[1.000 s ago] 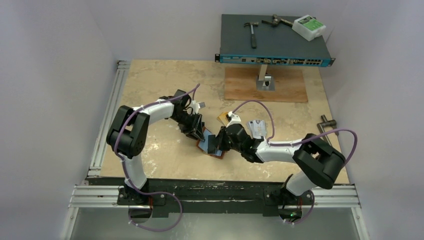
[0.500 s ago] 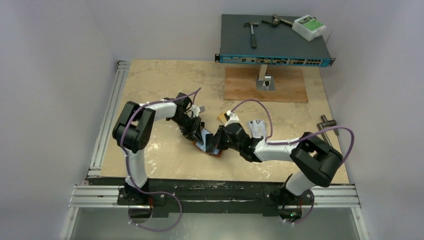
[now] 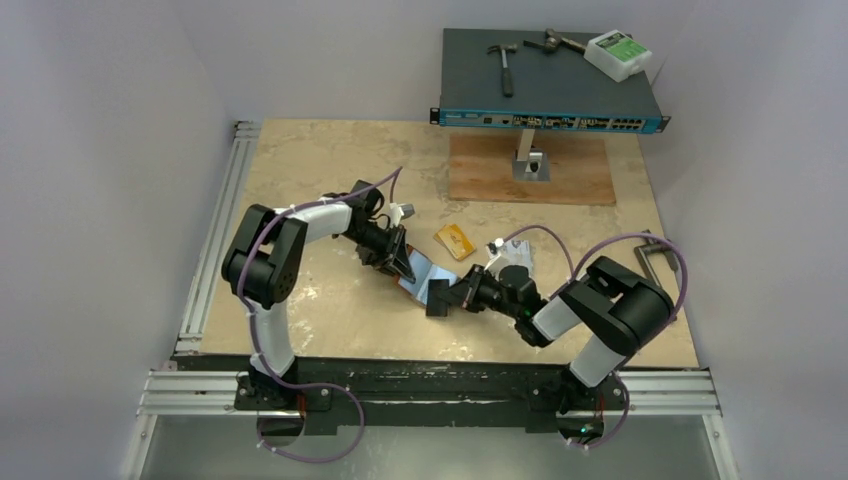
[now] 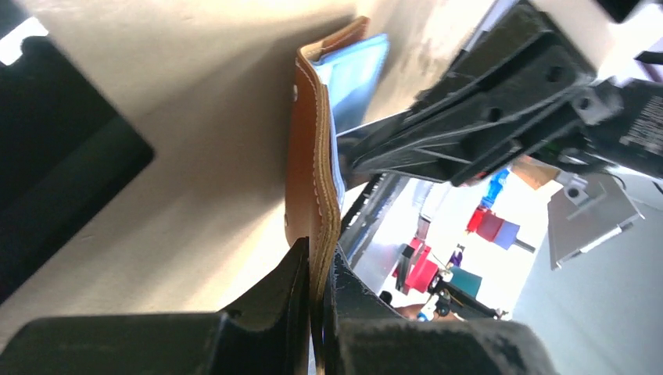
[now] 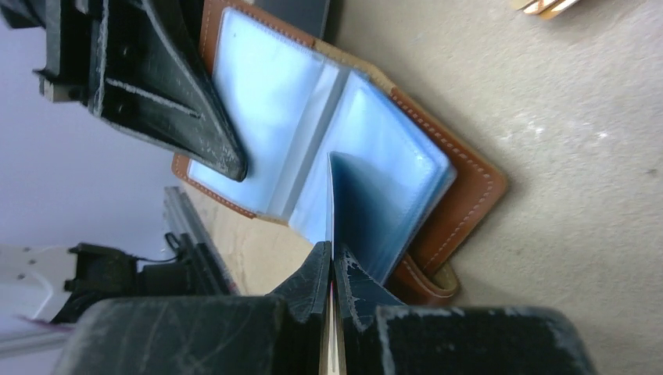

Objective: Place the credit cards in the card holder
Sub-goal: Insert the credit card into the card holder.

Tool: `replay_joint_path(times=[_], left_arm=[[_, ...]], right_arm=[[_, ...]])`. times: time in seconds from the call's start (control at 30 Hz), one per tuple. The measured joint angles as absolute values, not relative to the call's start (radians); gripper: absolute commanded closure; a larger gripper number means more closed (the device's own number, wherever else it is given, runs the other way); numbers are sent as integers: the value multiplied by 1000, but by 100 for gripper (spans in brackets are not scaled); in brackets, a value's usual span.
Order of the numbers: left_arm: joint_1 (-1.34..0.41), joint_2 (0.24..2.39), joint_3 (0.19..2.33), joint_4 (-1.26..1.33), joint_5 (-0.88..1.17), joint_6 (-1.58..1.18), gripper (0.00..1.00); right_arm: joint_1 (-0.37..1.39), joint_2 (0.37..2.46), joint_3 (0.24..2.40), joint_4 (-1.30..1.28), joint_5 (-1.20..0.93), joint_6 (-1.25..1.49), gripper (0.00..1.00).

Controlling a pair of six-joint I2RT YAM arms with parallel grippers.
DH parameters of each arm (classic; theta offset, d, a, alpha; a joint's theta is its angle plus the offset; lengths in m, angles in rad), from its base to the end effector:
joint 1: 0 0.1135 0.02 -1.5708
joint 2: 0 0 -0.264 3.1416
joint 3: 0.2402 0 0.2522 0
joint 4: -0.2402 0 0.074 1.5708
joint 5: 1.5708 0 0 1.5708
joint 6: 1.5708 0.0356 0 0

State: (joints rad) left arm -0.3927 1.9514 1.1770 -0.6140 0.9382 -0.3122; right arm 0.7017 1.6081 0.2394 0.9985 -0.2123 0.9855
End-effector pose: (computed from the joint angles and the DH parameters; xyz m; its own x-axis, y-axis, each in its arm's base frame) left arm 0.3146 -0.1614 0.1367 -0.9756 0.2076 0.0710 0.0649 0.5821 -0.8105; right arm 0.1779 0.1601 0.1100 -0.8037 0.3876 -0.4515 -0.2012 0.5371 0.8192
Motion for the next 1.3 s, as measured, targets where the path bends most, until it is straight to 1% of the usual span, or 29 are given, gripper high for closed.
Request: replay_joint_path(times=[0.1, 0.2, 0.37, 0.53, 0.57, 0.67, 0.9, 1.0, 1.13, 1.23, 1.3], left_arm=[[-392, 1940, 1188, -611, 994, -313, 100], [-392, 1924, 1193, -615, 1046, -295, 100], [-389, 1903, 1225, -677, 1130, -217, 100], [-388, 1856, 1272, -763, 1215, -119, 98], [-389, 1839, 1282, -781, 1232, -97, 97], [-389, 1787, 1328, -860, 1270, -10, 96], [-389, 1737, 1485, -1187, 1343, 308, 95], [-391, 1732, 1521, -1324, 1363, 434, 95], [-396, 1710, 1528, -1422, 1375, 515, 94], [-397, 1683, 1528, -1424, 1380, 509, 94], [-399, 1655, 1522, -1380, 1379, 465, 93]], right_arm=[[691, 1679, 201, 1180, -286, 1023, 100], [686, 1705, 183, 1307, -336, 1040, 100], [685, 1642, 147, 1432, -382, 1043, 100], [681, 1465, 142, 1380, -402, 1009, 100], [680, 1402, 144, 1339, -403, 995, 100], [680, 1309, 151, 1270, -400, 966, 100], [680, 1044, 191, 1064, -348, 891, 100], [680, 992, 209, 1034, -318, 881, 100], [681, 969, 247, 1024, -280, 885, 100], [682, 960, 265, 1030, -256, 897, 100], [684, 950, 266, 1034, -243, 904, 100]])
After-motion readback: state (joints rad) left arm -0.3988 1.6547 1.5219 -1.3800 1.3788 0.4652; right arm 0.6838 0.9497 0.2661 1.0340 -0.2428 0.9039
